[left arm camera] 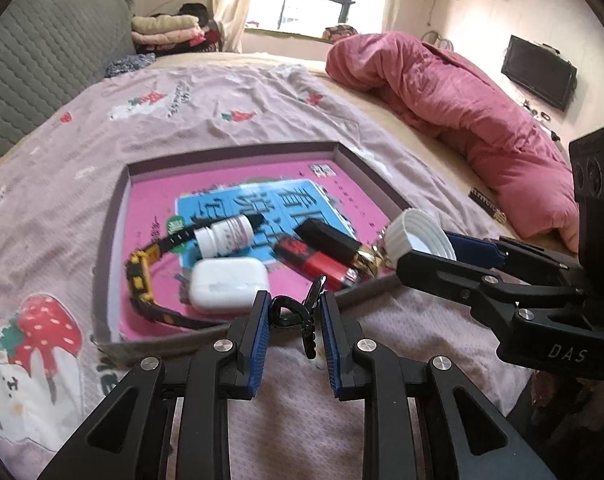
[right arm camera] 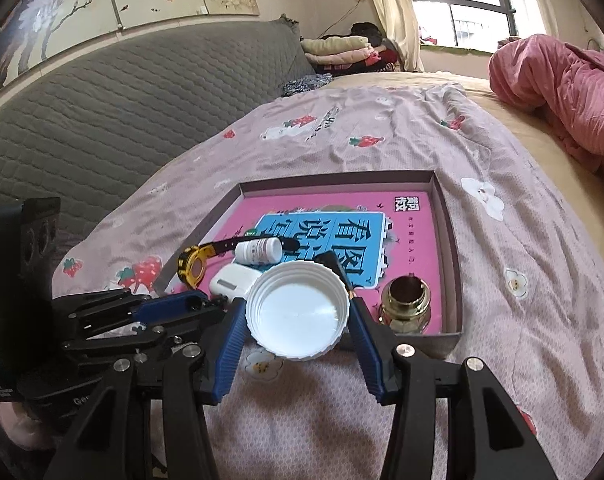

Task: Organize rigid objects
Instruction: 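Lift the keys with the left tool while the right tool carries the cap toward the tray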

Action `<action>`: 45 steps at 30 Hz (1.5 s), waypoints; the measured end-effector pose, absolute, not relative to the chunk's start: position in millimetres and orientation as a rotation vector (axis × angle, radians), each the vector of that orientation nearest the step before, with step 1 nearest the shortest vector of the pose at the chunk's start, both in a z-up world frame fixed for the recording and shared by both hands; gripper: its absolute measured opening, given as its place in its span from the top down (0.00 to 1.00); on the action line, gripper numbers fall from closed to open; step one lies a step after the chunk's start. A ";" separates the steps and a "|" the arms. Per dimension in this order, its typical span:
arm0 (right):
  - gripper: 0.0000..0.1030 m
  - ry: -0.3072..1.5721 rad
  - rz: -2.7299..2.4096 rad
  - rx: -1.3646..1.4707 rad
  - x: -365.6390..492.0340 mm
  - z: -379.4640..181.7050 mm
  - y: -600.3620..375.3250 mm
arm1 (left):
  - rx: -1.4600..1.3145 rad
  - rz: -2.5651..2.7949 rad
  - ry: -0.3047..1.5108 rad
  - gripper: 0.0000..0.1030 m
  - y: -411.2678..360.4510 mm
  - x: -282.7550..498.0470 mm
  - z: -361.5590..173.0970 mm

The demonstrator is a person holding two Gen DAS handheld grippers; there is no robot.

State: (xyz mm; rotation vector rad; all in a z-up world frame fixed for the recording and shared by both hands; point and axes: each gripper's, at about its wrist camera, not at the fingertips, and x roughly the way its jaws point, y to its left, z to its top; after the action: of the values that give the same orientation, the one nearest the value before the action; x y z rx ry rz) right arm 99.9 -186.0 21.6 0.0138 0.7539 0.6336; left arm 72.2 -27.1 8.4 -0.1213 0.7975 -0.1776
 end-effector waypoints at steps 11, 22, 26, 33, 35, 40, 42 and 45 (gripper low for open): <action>0.50 0.728 0.621 0.012 105.9 23.2 -184.7 | -0.147 -0.134 0.778 0.76 -10.3 83.9 11.5; 0.50 0.730 0.611 0.009 110.8 20.5 -183.4 | -0.185 -0.091 0.768 0.76 7.7 94.9 11.7; 0.50 0.726 0.612 0.006 112.3 20.8 -182.7 | -0.192 -0.077 0.762 0.76 12.7 97.0 13.0; 0.50 0.728 0.618 -0.012 116.0 17.6 -176.2 | -0.224 -0.028 0.782 0.76 29.5 105.4 6.0; 0.50 0.732 0.624 -0.030 116.1 15.5 -171.3 | -0.227 -0.022 0.793 0.76 30.6 107.9 3.0; 0.50 0.736 0.624 -0.105 116.5 8.4 -155.7 | -0.217 -0.017 0.810 0.76 29.2 111.5 -2.8; 0.50 0.747 0.626 -0.125 117.7 3.7 -151.3 | -0.215 -0.012 0.817 0.76 29.5 112.3 -5.3; 0.50 0.770 0.621 -0.142 119.9 -3.7 -146.8 | -0.220 0.003 0.832 0.76 31.9 114.0 -9.5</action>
State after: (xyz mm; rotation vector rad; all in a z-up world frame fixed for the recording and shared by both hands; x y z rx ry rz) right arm 119.9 -146.8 -3.7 -0.1419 0.7699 0.6215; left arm 114.0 31.9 -9.5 -0.2198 0.8323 0.0032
